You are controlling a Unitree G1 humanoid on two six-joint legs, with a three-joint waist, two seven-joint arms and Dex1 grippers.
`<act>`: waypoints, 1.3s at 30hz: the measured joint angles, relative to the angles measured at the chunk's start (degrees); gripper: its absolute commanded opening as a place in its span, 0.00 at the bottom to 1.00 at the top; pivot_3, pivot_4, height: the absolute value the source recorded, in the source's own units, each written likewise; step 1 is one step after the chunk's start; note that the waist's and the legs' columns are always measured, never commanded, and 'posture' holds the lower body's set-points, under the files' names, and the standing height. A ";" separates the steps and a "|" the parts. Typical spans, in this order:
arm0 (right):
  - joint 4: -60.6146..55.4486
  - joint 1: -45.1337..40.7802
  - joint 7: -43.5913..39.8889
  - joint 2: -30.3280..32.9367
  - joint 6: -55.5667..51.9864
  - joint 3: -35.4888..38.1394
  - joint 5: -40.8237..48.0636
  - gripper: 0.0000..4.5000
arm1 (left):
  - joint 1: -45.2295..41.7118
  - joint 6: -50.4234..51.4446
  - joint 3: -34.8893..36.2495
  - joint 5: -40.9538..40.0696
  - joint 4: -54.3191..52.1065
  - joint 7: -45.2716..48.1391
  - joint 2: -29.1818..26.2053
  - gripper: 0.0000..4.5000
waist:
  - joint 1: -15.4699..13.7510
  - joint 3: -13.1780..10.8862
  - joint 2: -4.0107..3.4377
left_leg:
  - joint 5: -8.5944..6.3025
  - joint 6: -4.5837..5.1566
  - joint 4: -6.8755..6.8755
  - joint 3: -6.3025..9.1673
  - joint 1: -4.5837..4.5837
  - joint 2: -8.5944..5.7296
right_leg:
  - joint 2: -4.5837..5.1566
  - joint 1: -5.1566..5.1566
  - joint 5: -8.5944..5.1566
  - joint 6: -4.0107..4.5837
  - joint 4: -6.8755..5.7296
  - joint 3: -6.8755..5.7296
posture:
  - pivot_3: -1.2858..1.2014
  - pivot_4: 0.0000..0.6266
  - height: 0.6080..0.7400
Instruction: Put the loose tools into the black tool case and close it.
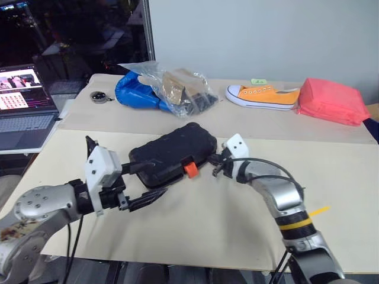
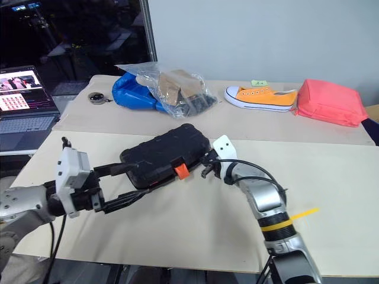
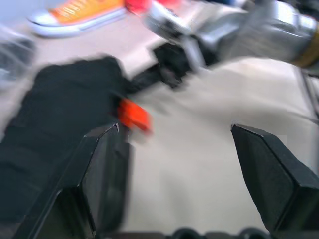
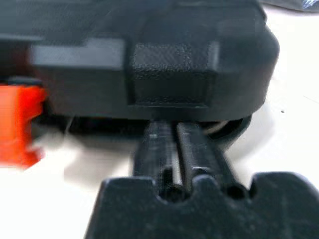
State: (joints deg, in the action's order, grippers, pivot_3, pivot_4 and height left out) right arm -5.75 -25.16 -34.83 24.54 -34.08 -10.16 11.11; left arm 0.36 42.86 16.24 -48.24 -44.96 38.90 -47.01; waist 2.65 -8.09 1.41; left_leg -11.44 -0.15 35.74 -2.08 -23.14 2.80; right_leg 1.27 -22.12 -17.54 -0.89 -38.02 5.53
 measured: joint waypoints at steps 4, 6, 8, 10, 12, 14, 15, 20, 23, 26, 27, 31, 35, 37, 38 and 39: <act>-8.11 5.20 -5.54 7.70 -4.63 0.01 2.26 0.65 | 0.24 -0.21 -3.12 1.72 1.06 -0.83 0.40 0.86 | -0.08 0.01 -0.05 | -0.05 0.02 -0.05 0.03 -0.13 0.03 | -0.08 -0.16 -0.01 0.02 0.02 0.00 | 0.52 0.24 1.00; -12.39 7.56 -8.29 10.91 -6.49 0.22 4.12 0.65 | 0.32 -0.98 -4.58 3.63 2.83 -0.17 0.41 0.86 | -0.05 0.01 -0.06 | -0.05 0.02 -0.04 0.04 -0.06 0.02 | -0.13 -0.12 -0.02 0.05 0.00 -0.01 | 0.52 0.24 1.00; -14.55 8.25 -8.80 10.25 -8.27 1.18 6.54 0.65 | 0.07 -1.96 -6.30 5.61 5.32 0.45 0.67 0.86 | 0.18 0.01 -0.05 | -0.05 0.02 0.02 0.05 0.01 0.04 | -0.24 -0.08 0.05 0.15 -0.02 0.03 | 0.52 0.24 1.00; -15.82 8.25 -8.34 8.38 -9.48 1.87 8.35 0.65 | -0.25 -3.16 -8.17 7.47 7.37 1.10 1.22 0.86 | 0.24 0.01 -0.05 | -0.03 0.03 0.09 0.11 0.08 0.04 | -0.33 -0.02 0.08 0.15 -0.04 0.06 | 0.52 0.24 1.00; -16.83 8.25 -7.37 6.39 -10.16 1.80 9.40 0.65 | -0.35 -3.81 -9.85 8.89 9.32 1.63 1.41 0.86 | 0.15 0.01 -0.05 | -0.01 0.03 0.12 0.15 0.10 0.05 | -0.40 -0.01 0.10 0.16 -0.05 0.06 | 0.52 0.24 1.00; -17.30 8.16 -4.47 2.95 -11.92 1.70 9.83 0.65 | -0.47 -4.71 -12.29 11.69 12.41 2.46 1.37 0.86 | 0.06 0.03 -0.07 | 0.01 0.02 0.13 0.16 0.14 0.05 | -0.46 0.00 0.11 0.18 -0.07 0.07 | 0.52 0.24 1.00; -17.33 8.18 -3.45 1.63 -12.57 1.39 9.96 0.65 | -0.48 -5.49 -13.30 12.44 13.23 3.14 1.39 0.86 | 0.05 0.03 -0.07 | 0.01 0.02 0.13 0.18 0.11 0.06 | -0.48 -0.02 0.11 0.19 -0.06 0.08 | 0.52 0.24 1.00; -17.46 7.01 3.10 -2.59 -17.90 -0.96 9.23 0.65 | -2.00 -6.87 -15.41 14.04 15.26 5.08 2.14 0.86 | -0.20 0.08 -0.15 | 0.02 0.01 0.13 0.22 0.08 0.07 | -0.47 -0.03 0.12 0.20 -0.08 0.07 | 0.52 0.24 1.00; -17.45 5.24 5.40 -3.45 -19.63 -1.94 8.59 0.65 | -2.44 -7.20 -15.65 14.41 15.96 5.51 2.42 0.86 | -0.20 0.12 -0.18 | 0.03 0.01 0.15 0.24 0.10 0.07 | -0.46 -0.01 0.14 0.19 -0.09 0.07 | 0.52 0.24 1.00; -16.94 3.46 8.13 -5.62 -21.13 -3.60 7.12 0.65 | -2.73 -7.30 -16.11 14.60 16.75 5.81 2.77 0.86 | -0.14 0.13 -0.19 | 0.04 0.02 0.14 0.24 0.10 0.08 | -0.47 -0.03 0.15 0.20 -0.11 0.06 | 0.52 0.24 1.00; -16.78 2.79 8.89 -5.93 -21.17 -4.32 6.70 0.65 | -2.68 -7.02 -16.42 14.77 17.44 5.83 2.84 0.86 | -0.08 0.13 -0.19 | 0.04 0.03 0.14 0.25 0.09 0.08 | -0.48 -0.05 0.16 0.21 -0.11 0.06 | 0.52 0.24 1.00; -14.94 1.11 10.46 -7.15 -21.39 -6.14 4.84 0.65 | -2.67 -6.62 -16.51 14.92 18.46 6.10 3.01 0.86 | -0.03 0.13 -0.19 | 0.05 0.03 0.14 0.27 0.02 0.10 | -0.51 -0.10 0.16 0.21 -0.09 0.06 | 0.52 0.24 1.00; -13.80 0.43 11.62 -8.43 -21.39 -7.57 3.90 0.65 | -2.67 -6.31 -16.49 14.92 18.46 6.26 3.27 0.86 | -0.08 0.13 -0.19 | 0.04 0.03 0.12 0.29 -0.09 0.10 | -0.50 -0.16 0.16 0.21 -0.06 0.03 | 0.52 0.24 1.00; -13.34 -0.12 11.99 -9.05 -21.39 -7.89 3.51 0.65 | -2.56 -6.33 -16.24 14.77 18.39 6.42 3.30 0.86 | -0.01 0.13 -0.19 | 0.04 0.02 0.12 0.29 -0.10 0.10 | -0.49 -0.16 0.16 0.21 -0.05 0.04 | 0.52 0.24 1.00; -13.30 -0.57 12.15 -9.35 -21.39 -8.26 3.38 0.65 | -2.24 -6.33 -15.33 14.09 17.95 6.57 3.59 0.86 | 0.08 0.12 -0.19 | 0.04 0.02 0.12 0.29 -0.12 0.11 | -0.49 -0.19 0.16 0.21 -0.06 0.04 | 0.52 0.24 1.00; -13.31 -0.74 12.29 -9.48 -21.48 -8.52 3.16 0.65 | -2.08 -6.30 -13.87 12.64 16.64 6.85 3.74 0.86 | 0.09 0.12 -0.17 | 0.04 0.02 0.12 0.32 -0.12 0.13 | -0.50 -0.19 0.16 0.22 -0.06 0.01 | 0.52 0.24 1.00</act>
State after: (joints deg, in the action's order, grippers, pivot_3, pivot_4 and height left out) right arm -19.06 -25.90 -22.54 15.06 -55.56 -18.68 14.27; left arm -1.72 36.55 2.37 -35.60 -28.32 45.75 -43.27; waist 2.75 -7.98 1.24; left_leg -11.39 -0.13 35.86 -1.77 -23.27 2.93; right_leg 0.77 -22.31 -17.38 -0.68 -38.08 5.54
